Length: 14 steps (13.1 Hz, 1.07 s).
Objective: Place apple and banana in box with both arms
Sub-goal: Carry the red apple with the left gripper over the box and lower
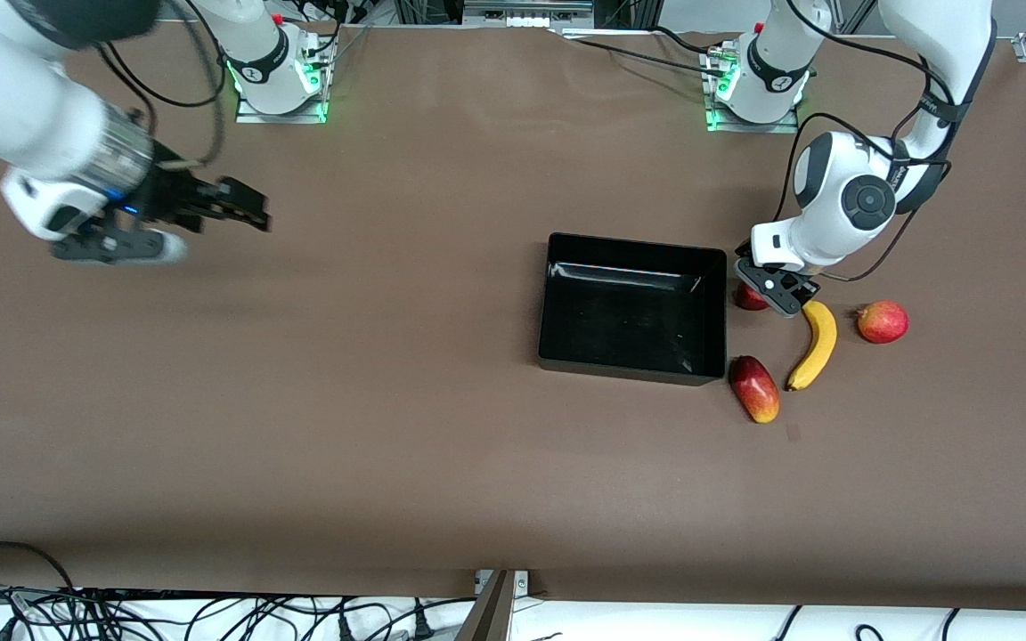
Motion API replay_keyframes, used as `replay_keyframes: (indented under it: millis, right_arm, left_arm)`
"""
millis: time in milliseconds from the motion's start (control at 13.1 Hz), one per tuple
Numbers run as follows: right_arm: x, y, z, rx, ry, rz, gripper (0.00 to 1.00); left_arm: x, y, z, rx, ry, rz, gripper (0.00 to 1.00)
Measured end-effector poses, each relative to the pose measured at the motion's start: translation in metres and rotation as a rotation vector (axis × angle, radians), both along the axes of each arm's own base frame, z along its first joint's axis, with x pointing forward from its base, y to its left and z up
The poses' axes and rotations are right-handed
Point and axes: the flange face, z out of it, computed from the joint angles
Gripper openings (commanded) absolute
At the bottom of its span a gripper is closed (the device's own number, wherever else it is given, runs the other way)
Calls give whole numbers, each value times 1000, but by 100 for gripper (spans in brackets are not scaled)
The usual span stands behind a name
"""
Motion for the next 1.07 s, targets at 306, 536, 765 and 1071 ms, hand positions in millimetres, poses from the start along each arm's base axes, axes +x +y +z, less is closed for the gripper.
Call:
replay_keyframes:
  millis: [306, 536, 765, 1071]
  right_arm:
    - [-16, -19, 8, -63, -24, 45, 100]
    - [-15, -25, 8, -101, -34, 53, 100]
    - [-13, -29, 8, -114, -41, 53, 100]
    - [-12, -32, 9, -142, -51, 53, 100]
  left_arm:
    - [0, 0, -5, 5, -3, -12, 0]
    - [3, 2, 7, 12, -1, -11, 0]
    - [16, 6, 61, 35, 58, -5, 0]
    - [44, -38, 168, 81, 134, 68, 0]
